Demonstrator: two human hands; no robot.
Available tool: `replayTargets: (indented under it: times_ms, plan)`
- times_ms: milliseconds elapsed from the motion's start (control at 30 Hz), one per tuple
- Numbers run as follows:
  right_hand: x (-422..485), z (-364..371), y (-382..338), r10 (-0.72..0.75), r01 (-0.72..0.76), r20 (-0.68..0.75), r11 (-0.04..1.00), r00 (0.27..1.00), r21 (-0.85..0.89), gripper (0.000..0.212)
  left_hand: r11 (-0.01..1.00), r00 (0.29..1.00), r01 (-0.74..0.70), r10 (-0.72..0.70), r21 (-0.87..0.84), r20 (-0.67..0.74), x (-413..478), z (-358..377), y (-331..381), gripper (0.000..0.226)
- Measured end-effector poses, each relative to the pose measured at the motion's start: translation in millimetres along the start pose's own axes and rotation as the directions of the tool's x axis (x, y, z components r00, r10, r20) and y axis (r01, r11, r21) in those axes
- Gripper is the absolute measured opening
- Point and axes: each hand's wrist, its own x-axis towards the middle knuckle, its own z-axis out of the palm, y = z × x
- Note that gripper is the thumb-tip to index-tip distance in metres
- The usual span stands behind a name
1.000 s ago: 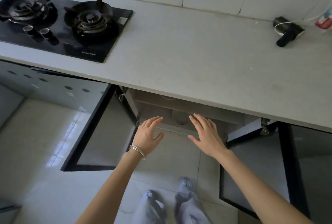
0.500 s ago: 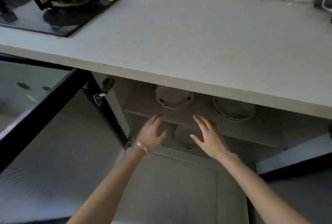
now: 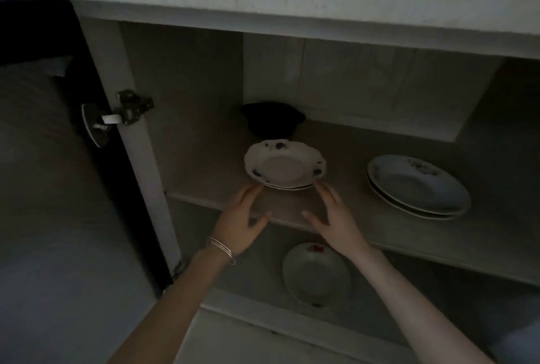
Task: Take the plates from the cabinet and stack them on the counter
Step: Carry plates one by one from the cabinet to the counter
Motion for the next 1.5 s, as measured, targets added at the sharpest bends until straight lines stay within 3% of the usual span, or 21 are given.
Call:
replayTargets:
  times_ms: [200, 367, 500, 833, 1033, 1133, 1200, 1333, 1500]
  plan:
    - [37, 30, 13, -0.139, 0.134, -0.079, 0.989, 0.987, -0.068, 0.060, 0.998, 0.997, -0.048, 0.046, -0.037, -0.058, 14, 9, -24, 0.066]
    - [61, 31, 23, -0.130, 0.104, -0.175, 0.983, 0.976, -0.149, 0.030, 0.996, 0.995, -0.056, 0.051, -0.066, -0.082, 18, 9, -33, 0.067]
    - [67, 28, 25, -0.115, 0.099, -0.153, 0.990, 0.982, -0.104, 0.018, 0.992, 0.994, -0.076, 0.067, -0.099, -0.090, 20, 5, -32, 0.066]
    - [25, 6, 16, -0.162, 0.167, -0.120, 0.985, 0.980, 0.032, 0.021, 0.988, 0.990, -0.077, 0.060, -0.134, -0.125, 8, 0, -25, 0.066]
    - [-16, -6, 14, -0.196, 0.208, -0.144, 0.976, 0.970, 0.072, 0.021, 0.942, 0.994, 0.027, -0.062, -0.335, -0.094, -5, 8, -10, 0.072]
    - [-25, -11, 14, -0.194, 0.211, -0.145, 0.972, 0.970, 0.107, 0.041, 0.910, 0.989, 0.095, -0.131, -0.404, -0.062, -3, 13, -3, 0.068]
    - [-26, -16, 15, -0.138, 0.154, -0.101, 0.972, 0.985, 0.179, 0.057, 0.907, 0.986, 0.122, -0.157, -0.403, -0.055, -2, 13, 0, 0.068]
    - [-21, -20, 9, 0.077, -0.081, 0.026, 0.954, 0.997, 0.289, 0.066, 0.893, 0.981, 0.166, -0.192, -0.419, -0.019, 5, 13, -3, 0.080]
    - [0, -17, 5, 0.236, -0.245, 0.068, 0.902, 0.969, 0.355, 0.078, 0.901, 0.986, 0.165, -0.164, -0.401, 0.037, 27, 11, 3, 0.066]
